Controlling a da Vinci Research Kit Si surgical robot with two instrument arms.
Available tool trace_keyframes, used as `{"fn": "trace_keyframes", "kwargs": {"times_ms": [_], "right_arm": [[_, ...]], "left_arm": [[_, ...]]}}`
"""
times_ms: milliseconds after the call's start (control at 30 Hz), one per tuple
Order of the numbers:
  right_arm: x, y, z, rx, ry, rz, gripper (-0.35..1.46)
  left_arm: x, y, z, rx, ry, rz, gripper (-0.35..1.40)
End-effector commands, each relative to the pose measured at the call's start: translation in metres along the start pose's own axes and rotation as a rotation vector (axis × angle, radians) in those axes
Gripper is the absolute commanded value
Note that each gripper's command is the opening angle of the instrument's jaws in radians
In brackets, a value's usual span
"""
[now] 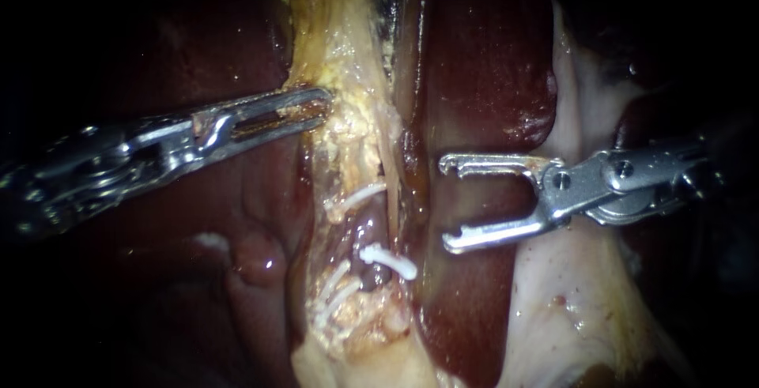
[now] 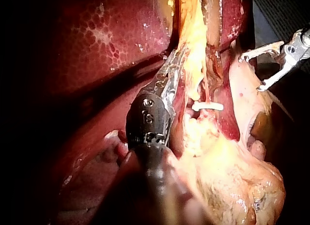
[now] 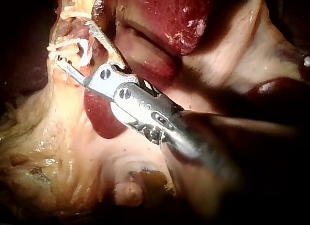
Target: Going back first clip right tube
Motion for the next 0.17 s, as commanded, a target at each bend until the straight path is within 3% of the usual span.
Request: {"fn": "trace_keyframes", "kwargs": {"times_ms": [33,167], "right_arm": [[0.0000,0.0000,0.0000,0.000,0.000,0.000,0.60],[0.0001,0.0000,0.0000,0.003,0.000,0.000,0.60]], "left_arm": [[0.0000,0.0000,-0.0001,0.000,0.000,0.000,-0.35],[0.0000,0.0000,-0.0001,0.000,0.000,0.000,-0.35]]}}
